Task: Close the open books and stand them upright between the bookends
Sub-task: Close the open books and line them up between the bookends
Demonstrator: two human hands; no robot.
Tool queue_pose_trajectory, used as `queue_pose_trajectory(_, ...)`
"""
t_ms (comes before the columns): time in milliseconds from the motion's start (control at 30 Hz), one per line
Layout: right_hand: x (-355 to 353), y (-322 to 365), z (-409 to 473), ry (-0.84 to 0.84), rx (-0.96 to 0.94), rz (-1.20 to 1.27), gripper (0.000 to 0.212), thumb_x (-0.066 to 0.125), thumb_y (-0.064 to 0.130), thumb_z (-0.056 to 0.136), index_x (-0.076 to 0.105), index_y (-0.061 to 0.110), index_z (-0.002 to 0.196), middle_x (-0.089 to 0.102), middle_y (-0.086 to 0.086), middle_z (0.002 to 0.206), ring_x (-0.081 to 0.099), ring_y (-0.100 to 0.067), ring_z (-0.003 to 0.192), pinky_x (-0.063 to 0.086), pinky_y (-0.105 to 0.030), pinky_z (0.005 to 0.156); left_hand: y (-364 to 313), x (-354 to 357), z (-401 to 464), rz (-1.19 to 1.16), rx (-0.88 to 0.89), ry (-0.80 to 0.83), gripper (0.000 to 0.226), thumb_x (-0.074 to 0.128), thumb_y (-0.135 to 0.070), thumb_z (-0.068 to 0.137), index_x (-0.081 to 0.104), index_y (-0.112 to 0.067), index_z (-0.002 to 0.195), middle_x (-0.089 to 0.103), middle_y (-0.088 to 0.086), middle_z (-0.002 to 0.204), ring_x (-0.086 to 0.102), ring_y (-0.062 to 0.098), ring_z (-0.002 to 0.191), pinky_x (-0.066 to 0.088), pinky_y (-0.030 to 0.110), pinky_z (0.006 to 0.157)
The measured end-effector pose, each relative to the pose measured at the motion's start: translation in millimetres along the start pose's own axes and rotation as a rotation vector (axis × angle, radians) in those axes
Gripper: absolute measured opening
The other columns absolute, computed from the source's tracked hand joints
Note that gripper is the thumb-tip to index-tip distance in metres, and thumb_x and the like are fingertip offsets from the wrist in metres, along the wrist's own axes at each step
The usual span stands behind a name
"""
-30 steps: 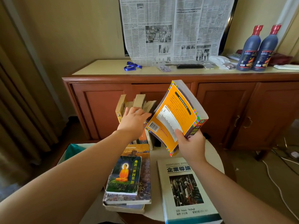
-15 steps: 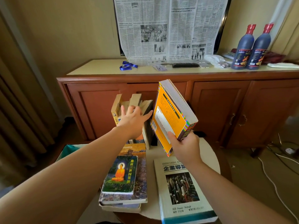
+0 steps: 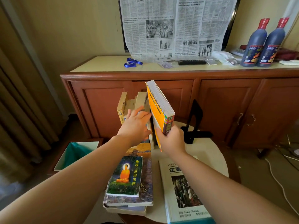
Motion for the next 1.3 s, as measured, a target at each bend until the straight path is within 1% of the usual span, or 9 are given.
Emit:
queue_pose_trajectory(100, 12, -4, 9, -0.003, 0.034, -0.028, 0.030, 0.070, 0.031, 0.098, 0.066, 0.008, 0.116, 0.065, 0.000, 0.095, 0.058, 0.000, 0.070, 0.039, -0.007, 0.052, 2, 1, -1, -0.009, 0.023, -0.029, 0.083, 0.069, -0.052, 0.095, 0.034, -0.018, 0.163, 0.039, -0.001, 0.163, 0.007, 0.022, 0.159, 0.005, 0.059, 0.128)
queue_pose_trajectory(267, 32, -14, 17, -0.006, 0.057, -0.023, 0.042, 0.068, 0.029, 0.100, 0.061, 0.009, 0.136, 0.071, -0.006, 0.117, 0.067, -0.021, 0.102, 0.044, -0.017, 0.063, 6, 4, -4, 0.002, 0.051, -0.050, 0.082, 0.073, -0.044, 0.095, 0.035, -0.017, 0.162, 0.040, 0.000, 0.162, 0.010, 0.025, 0.160, 0.008, 0.061, 0.127)
queue_pose_trajectory(400, 47, -17, 18, -0.023, 0.046, -0.085, 0.038, 0.067, 0.025, 0.100, 0.063, 0.012, 0.135, 0.074, -0.004, 0.111, 0.069, -0.026, 0.100, 0.041, -0.022, 0.061, 9, 6, -5, -0.034, 0.055, -0.075, 0.075, 0.071, -0.021, 0.096, 0.035, -0.017, 0.162, 0.041, 0.000, 0.161, 0.009, 0.025, 0.160, 0.005, 0.058, 0.127)
queue_pose_trajectory(567, 55, -23, 21, 0.041, 0.114, -0.051, 0.039, 0.066, 0.019, 0.099, 0.056, 0.020, 0.137, 0.071, -0.002, 0.120, 0.067, -0.024, 0.107, 0.050, -0.028, 0.076, 14, 10, -3, -0.064, 0.044, -0.108, 0.075, 0.068, -0.006, 0.092, 0.037, -0.017, 0.159, 0.048, 0.004, 0.155, 0.007, 0.024, 0.161, 0.007, 0.058, 0.127)
queue_pose_trajectory(667, 57, -32, 19, 0.154, 0.164, -0.085, 0.047, 0.070, 0.021, 0.094, 0.046, 0.028, 0.134, 0.071, 0.001, 0.119, 0.070, -0.025, 0.105, 0.060, -0.040, 0.081, 16, 12, -3, -0.083, 0.045, -0.129, 0.073, 0.069, -0.008, 0.091, 0.040, -0.015, 0.157, 0.051, 0.006, 0.151, 0.009, 0.025, 0.161, 0.011, 0.058, 0.128)
queue_pose_trajectory(767, 54, -39, 17, 0.253, 0.154, -0.115, 0.056, 0.073, 0.024, 0.092, 0.040, 0.030, 0.137, 0.068, 0.002, 0.122, 0.068, -0.023, 0.107, 0.061, -0.039, 0.082, 13, 10, -6, -0.117, 0.043, -0.140, 0.075, 0.070, -0.017, 0.090, 0.037, -0.014, 0.158, 0.051, 0.007, 0.151, 0.008, 0.024, 0.161, 0.006, 0.053, 0.128)
queue_pose_trajectory(1067, 54, -43, 15, 0.254, 0.078, -0.418, 0.052, 0.059, 0.026, 0.104, 0.037, 0.020, 0.150, 0.066, -0.009, 0.126, 0.068, -0.029, 0.109, 0.059, -0.039, 0.084, 12, 8, -9, -0.187, 0.017, -0.165, 0.089, 0.068, -0.018, 0.090, 0.020, -0.023, 0.166, 0.053, 0.004, 0.150, 0.009, 0.021, 0.160, 0.016, 0.055, 0.129)
queue_pose_trajectory(1200, 56, -46, 23, 0.228, 0.162, -0.407, 0.042, 0.058, 0.027, 0.105, 0.038, 0.016, 0.141, 0.063, -0.013, 0.124, 0.069, -0.030, 0.103, 0.055, -0.034, 0.074, 11, 10, -7, -0.147, 0.031, -0.173, 0.078, 0.064, -0.016, 0.094, 0.029, -0.023, 0.164, 0.057, 0.003, 0.142, 0.010, 0.023, 0.160, 0.014, 0.054, 0.128)
queue_pose_trajectory(1300, 59, -51, 25, 0.245, 0.178, -0.421, 0.043, 0.063, 0.021, 0.103, 0.040, 0.015, 0.140, 0.062, -0.012, 0.128, 0.068, -0.031, 0.109, 0.058, -0.037, 0.083, 11, 13, -7, -0.125, 0.046, -0.186, 0.072, 0.065, -0.016, 0.097, 0.034, -0.022, 0.162, 0.058, 0.003, 0.140, 0.013, 0.025, 0.159, 0.016, 0.055, 0.127)
Point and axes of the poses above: each hand's wrist, its own z-axis towards the middle knuckle, its own x-axis out of the palm, y = z × x, the point moved 3 cm from there along z, towards the middle knuckle
